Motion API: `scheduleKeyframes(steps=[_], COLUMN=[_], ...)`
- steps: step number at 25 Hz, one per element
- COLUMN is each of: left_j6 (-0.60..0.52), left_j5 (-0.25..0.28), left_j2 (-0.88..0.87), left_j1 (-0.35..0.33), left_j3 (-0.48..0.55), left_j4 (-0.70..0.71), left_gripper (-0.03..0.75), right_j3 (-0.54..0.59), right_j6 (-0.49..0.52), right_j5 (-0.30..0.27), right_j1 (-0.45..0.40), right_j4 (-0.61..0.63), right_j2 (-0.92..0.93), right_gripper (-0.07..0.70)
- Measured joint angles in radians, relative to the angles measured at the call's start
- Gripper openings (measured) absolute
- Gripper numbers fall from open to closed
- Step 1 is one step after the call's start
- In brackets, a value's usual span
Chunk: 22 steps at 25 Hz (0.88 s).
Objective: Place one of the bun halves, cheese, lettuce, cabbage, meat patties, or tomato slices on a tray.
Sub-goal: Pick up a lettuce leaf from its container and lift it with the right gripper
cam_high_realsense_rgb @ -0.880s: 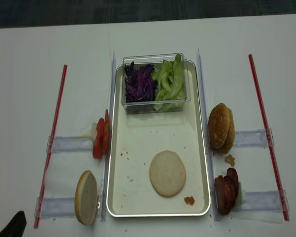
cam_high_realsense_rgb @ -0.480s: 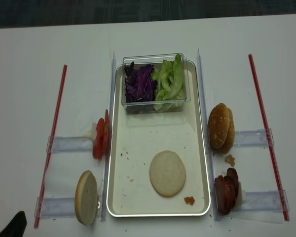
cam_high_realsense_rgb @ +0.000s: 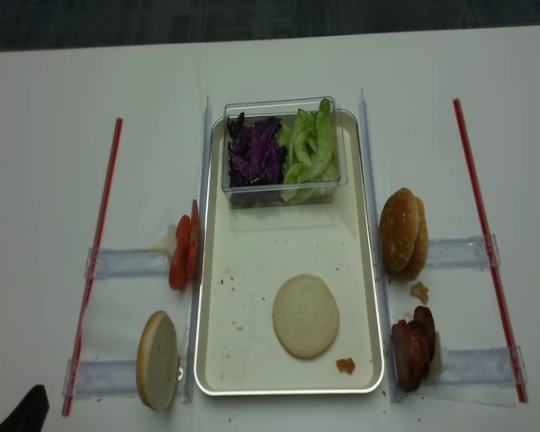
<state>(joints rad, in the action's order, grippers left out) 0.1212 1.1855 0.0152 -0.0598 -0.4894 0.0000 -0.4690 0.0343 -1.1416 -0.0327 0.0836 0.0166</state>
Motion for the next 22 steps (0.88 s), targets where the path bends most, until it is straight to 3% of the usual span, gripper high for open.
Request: scheduleKeyframes(steps=[12,22], left_j6=[0.0,0.0], left_j5=[0.0,0.0], left_j2=[0.0,0.0], left_j1=[0.0,0.0], left_j3=[0.0,0.0], left_j4=[0.0,0.0], left_gripper=[0.671,0.671], right_j3=[0.0,0.0], right_j6=[0.015,0.019], right_j5=[0.0,0.0], right_j1=[0.0,0.0], right_j4=[0.003,0.003], right_j2=[0.0,0.0], right_gripper=[0.691,0.512])
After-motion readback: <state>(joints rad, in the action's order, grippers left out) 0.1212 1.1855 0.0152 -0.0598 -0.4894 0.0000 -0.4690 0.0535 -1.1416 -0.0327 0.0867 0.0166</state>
